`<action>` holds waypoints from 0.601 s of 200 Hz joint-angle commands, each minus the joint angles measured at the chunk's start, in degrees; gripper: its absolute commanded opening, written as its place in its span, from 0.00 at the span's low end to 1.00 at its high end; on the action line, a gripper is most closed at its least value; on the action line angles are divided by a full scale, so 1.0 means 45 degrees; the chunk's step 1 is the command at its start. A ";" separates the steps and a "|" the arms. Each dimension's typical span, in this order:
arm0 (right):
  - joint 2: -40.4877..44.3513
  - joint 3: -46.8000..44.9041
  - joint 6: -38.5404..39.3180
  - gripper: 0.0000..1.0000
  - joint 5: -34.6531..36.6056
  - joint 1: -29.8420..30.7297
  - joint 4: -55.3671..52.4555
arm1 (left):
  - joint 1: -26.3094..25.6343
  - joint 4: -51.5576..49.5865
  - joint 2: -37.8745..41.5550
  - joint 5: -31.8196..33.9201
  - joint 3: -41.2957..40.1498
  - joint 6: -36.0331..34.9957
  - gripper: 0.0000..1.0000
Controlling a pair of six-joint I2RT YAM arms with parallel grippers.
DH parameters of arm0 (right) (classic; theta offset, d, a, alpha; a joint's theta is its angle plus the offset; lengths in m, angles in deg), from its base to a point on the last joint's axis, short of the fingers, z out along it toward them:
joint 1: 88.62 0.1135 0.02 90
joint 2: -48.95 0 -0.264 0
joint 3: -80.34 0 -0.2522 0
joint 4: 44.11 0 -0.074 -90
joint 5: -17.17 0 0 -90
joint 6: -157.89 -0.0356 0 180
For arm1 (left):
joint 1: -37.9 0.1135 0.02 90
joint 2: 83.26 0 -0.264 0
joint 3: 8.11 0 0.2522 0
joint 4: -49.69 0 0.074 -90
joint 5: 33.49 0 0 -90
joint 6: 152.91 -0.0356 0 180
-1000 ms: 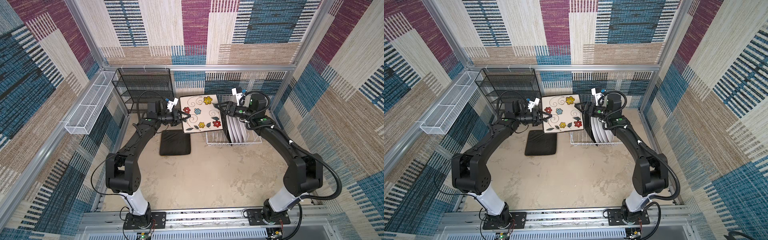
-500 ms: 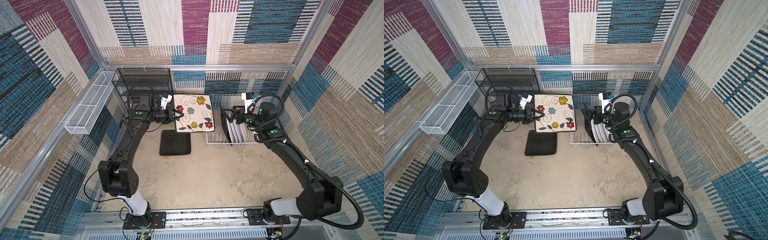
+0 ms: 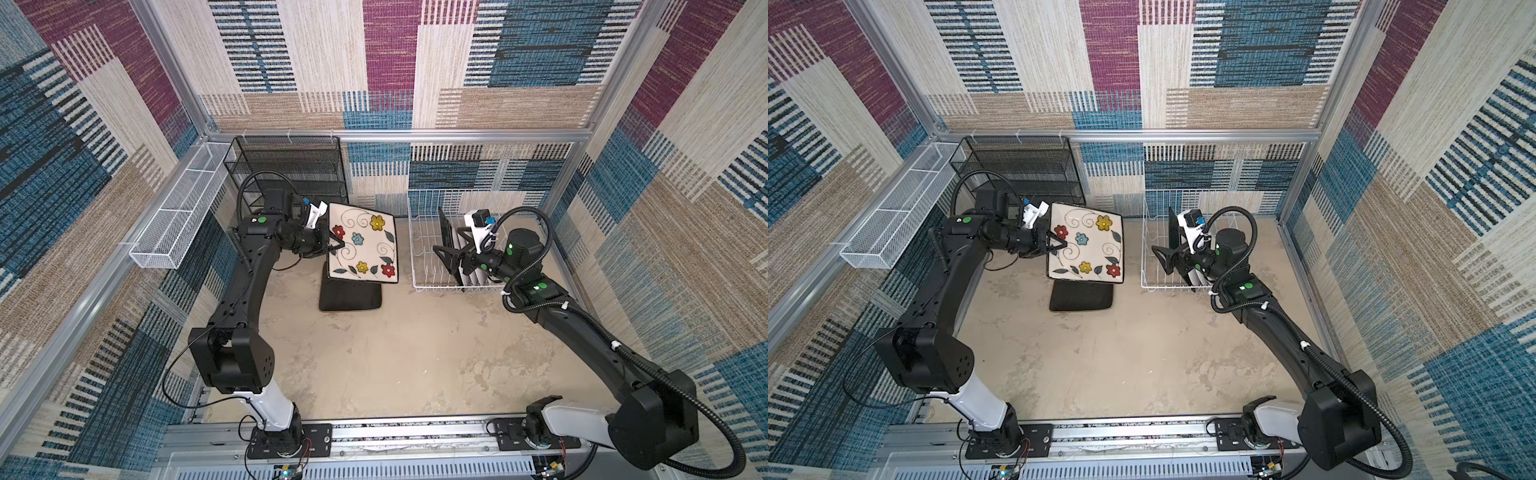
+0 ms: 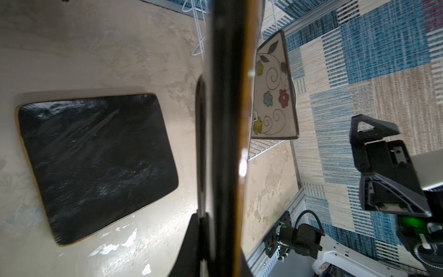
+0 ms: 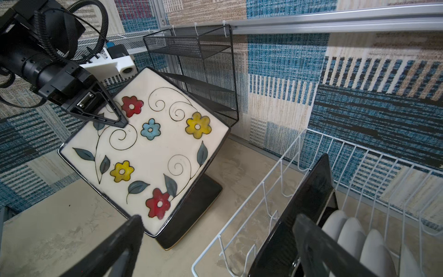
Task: Unload the plates from the dish rack
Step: Pick up a plate from the dish rack, then place the plate on the plate.
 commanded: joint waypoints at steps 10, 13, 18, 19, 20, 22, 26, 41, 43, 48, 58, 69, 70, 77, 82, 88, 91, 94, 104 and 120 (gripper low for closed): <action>0.0051 -0.0096 0.0454 1.00 0.0207 0.0143 0.0516 | 0.0328 -0.0103 -0.0295 -0.0803 0.0076 -0.1265 0.00; 0.0052 -0.0092 0.0477 1.00 0.0205 0.0160 0.0513 | 0.0351 -0.0101 -0.0341 -0.0815 0.0050 -0.1317 0.00; 0.0050 -0.0094 0.0483 1.00 0.0155 0.0162 0.0488 | 0.0389 -0.0097 -0.0404 -0.0859 0.0003 -0.1385 0.00; 0.0050 -0.0093 0.0483 1.00 0.0152 0.0172 0.0491 | 0.0395 -0.0091 -0.0422 -0.0863 -0.0003 -0.1399 0.00; 0.0050 -0.0092 0.0502 1.00 0.0160 0.0177 0.0482 | 0.0398 -0.0087 -0.0440 -0.0875 0.0003 -0.1416 0.00; 0.0035 -0.0092 0.0517 1.00 0.0152 0.0190 0.0461 | 0.0401 -0.0099 -0.0464 -0.0884 -0.0002 -0.1444 0.00; 0.0037 -0.0084 0.0515 1.00 0.0120 0.0184 0.0440 | 0.0419 -0.0099 -0.0543 -0.0872 -0.0035 -0.1481 0.00; -0.0024 -0.0033 0.0592 1.00 0.0048 0.0226 0.0301 | 0.0460 -0.0198 -0.0840 -0.0836 -0.0073 -0.1817 0.00; -0.0037 -0.0033 0.0593 1.00 0.0036 0.0237 0.0284 | 0.0470 -0.0210 -0.0886 -0.0806 -0.0074 -0.1846 0.00; -0.0071 -0.0017 0.0608 1.00 0.0045 0.0260 0.0260 | 0.0479 -0.0228 -0.1025 -0.0695 -0.0088 -0.1956 0.00; -0.0103 -0.0013 0.0626 1.00 0.0018 0.0296 0.0226 | 0.0531 -0.0301 -0.1348 -0.0523 -0.0060 -0.2141 0.00; -0.0106 0.0018 0.0593 1.00 -0.0007 0.0319 0.0200 | 0.0639 -0.0415 -0.1793 -0.0543 0.0071 -0.2250 0.00; -0.0097 0.0022 0.0577 1.00 -0.0007 0.0329 0.0200 | 0.0647 -0.0425 -0.1839 -0.0558 0.0080 -0.2262 0.00; -0.0097 0.0023 0.0546 1.00 -0.0007 0.0348 0.0200 | 0.0713 -0.0469 -0.2071 -0.0689 0.0128 -0.2311 0.00; -0.0068 0.0023 0.0504 1.00 -0.0010 0.0355 0.0187 | 0.0789 -0.0468 -0.2264 -0.0783 0.0137 -0.2340 0.00; -0.0032 0.0026 0.0448 1.00 -0.0027 0.0358 0.0181 | 0.0843 -0.0473 -0.2460 -0.0905 0.0163 -0.2358 0.00; -0.0014 0.0021 0.0405 1.00 -0.0061 0.0377 0.0164 | 0.0877 -0.0484 -0.2557 -0.0974 0.0197 -0.2384 0.00; -0.0007 0.0025 0.0383 1.00 -0.0058 0.0399 0.0144 | 0.0898 -0.0471 -0.2660 -0.1039 0.0212 -0.2406 0.00; 0.0063 -0.0002 0.0300 1.00 -0.0065 0.0424 0.0103 | 0.0976 -0.0469 -0.2940 -0.1211 0.0243 -0.2449 0.00; 0.0213 -0.0213 0.0197 1.00 -0.0047 0.0444 0.0236 | 0.1113 -0.0465 -0.3368 -0.1525 0.0353 -0.2541 0.00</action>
